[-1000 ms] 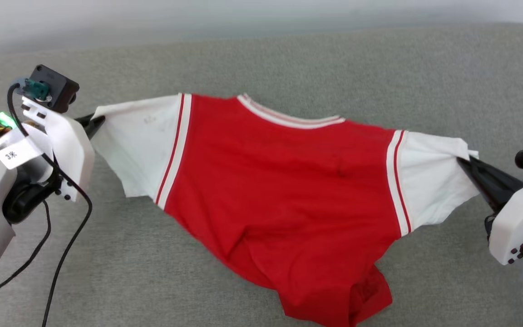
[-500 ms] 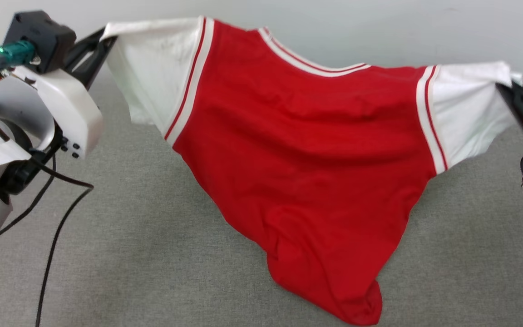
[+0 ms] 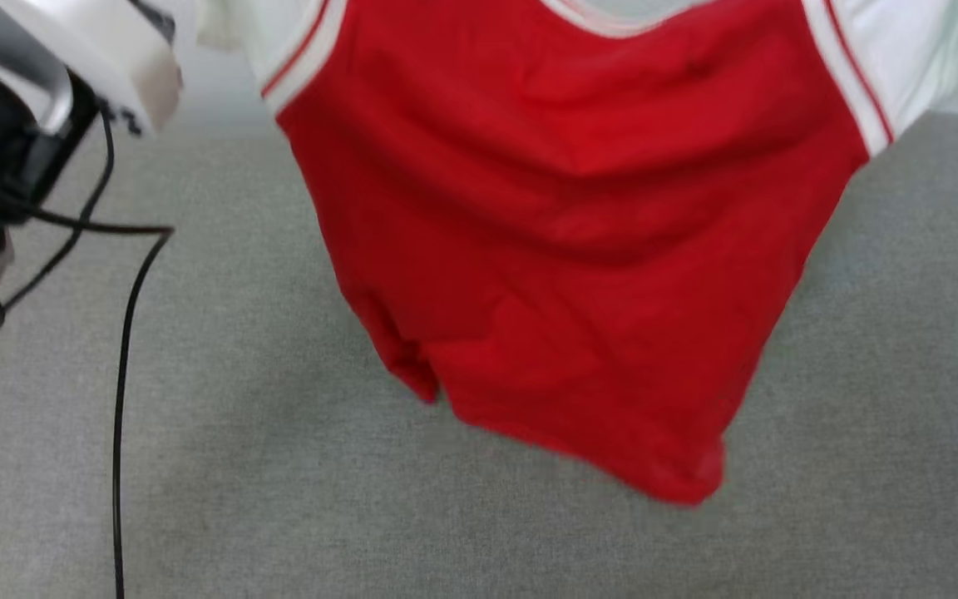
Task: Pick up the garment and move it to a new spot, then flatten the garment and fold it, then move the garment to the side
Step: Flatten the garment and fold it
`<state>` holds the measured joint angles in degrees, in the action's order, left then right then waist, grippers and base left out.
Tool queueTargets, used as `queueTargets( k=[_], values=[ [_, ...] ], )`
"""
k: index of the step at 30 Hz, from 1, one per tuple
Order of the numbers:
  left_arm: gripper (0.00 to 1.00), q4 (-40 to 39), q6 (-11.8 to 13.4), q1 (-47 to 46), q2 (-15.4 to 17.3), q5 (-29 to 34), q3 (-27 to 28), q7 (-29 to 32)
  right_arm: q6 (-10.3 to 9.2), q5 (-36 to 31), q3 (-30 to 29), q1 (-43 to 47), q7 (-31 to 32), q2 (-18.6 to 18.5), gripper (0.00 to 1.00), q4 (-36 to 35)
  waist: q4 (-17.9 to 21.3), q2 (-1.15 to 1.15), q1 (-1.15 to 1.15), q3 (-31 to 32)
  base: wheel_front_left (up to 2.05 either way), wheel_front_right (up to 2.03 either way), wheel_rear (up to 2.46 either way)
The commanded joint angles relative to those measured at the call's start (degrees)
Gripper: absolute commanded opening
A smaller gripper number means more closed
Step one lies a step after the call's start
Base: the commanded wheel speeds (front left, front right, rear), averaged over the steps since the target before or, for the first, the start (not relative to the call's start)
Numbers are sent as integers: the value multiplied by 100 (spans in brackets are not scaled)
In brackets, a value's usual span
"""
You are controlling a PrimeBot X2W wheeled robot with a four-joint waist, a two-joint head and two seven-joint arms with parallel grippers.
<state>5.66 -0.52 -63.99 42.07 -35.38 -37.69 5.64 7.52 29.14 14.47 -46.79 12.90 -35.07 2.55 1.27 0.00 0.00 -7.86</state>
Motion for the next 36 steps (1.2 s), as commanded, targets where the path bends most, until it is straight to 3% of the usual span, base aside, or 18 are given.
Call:
queueTargets(
  k=[1, 12, 22, 29, 36],
  values=[
    [0, 139, 2, -280, -108, 46, 79, -91, -6, -67, 61, -383, 0, 45, 0, 135, -7, 0, 0, -310, 0, 0, 0],
    [0, 1448, -222, -2311, -810, 418, 215, -408, -7, -331, 632, -2972, -205, 212, 0, 1545, 25, 0, 0, -1494, 0, 0, 0],
    [0, 2749, -481, -4150, -1132, 654, 288, -785, -6, -512, 1012, -5012, -671, 474, 0, 2939, 134, 0, 0, -2188, 0, 0, 0],
    [0, 3433, -582, -4370, -1250, 582, 252, -1197, -6, -432, 1271, -5592, -1023, 672, 0, 3809, 64, 0, 0, -2553, 0, 0, 0],
    [0, 3781, -631, -3837, -1260, 434, 174, -1597, -7, -137, 1697, -5245, -1457, 840, 0, 4313, 56, 0, 0, -2603, 0, 0, 0]
  ],
)
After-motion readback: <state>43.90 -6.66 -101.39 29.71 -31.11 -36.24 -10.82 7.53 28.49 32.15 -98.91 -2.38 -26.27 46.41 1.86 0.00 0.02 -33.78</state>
